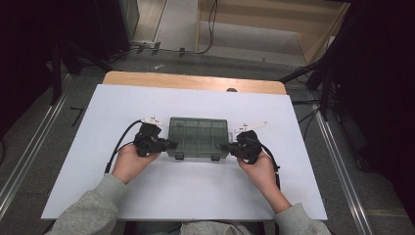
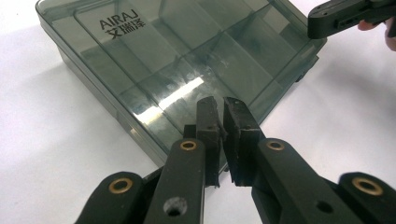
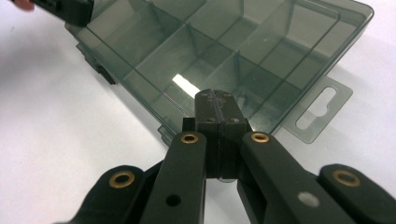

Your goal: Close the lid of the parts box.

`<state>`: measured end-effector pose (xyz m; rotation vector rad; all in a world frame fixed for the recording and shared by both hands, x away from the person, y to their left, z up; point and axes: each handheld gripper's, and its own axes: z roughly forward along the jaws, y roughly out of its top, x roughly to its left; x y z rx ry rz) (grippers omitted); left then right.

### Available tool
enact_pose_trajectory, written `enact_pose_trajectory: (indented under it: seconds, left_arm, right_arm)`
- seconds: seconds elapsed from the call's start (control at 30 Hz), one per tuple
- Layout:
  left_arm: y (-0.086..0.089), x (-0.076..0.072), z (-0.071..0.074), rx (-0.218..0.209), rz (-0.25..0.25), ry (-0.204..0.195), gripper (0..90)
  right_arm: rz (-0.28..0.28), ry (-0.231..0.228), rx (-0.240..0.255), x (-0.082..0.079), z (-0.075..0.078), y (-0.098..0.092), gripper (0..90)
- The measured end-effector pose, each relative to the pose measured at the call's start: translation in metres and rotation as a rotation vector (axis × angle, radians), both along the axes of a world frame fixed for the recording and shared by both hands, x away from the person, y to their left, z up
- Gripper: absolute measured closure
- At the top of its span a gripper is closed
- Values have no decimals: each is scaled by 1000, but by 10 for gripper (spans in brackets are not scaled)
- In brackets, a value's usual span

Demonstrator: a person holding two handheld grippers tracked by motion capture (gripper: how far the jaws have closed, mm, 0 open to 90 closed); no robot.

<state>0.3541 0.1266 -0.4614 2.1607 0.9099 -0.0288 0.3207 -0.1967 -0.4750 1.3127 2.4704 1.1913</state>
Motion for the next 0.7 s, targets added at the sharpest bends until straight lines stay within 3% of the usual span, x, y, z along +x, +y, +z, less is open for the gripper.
enact_pose_trajectory:
  seconds: [0.07, 0.2, 0.4, 0.7]
  left_arm:
    - [0, 0, -1, -16, -1, -4, 808]
    - [6, 3, 0, -44, 19, 20, 755]
    - [10, -5, 9, -79, 10, 18, 625]
    - [17, -21, 13, -87, -10, 4, 521]
  right_arm:
    - [4, 3, 20, 1, -1, -2, 868]
    - [6, 39, 58, 2, 0, -5, 762]
    - [22, 5, 77, -6, 8, -7, 629]
    - [37, 12, 97, -18, 16, -12, 514]
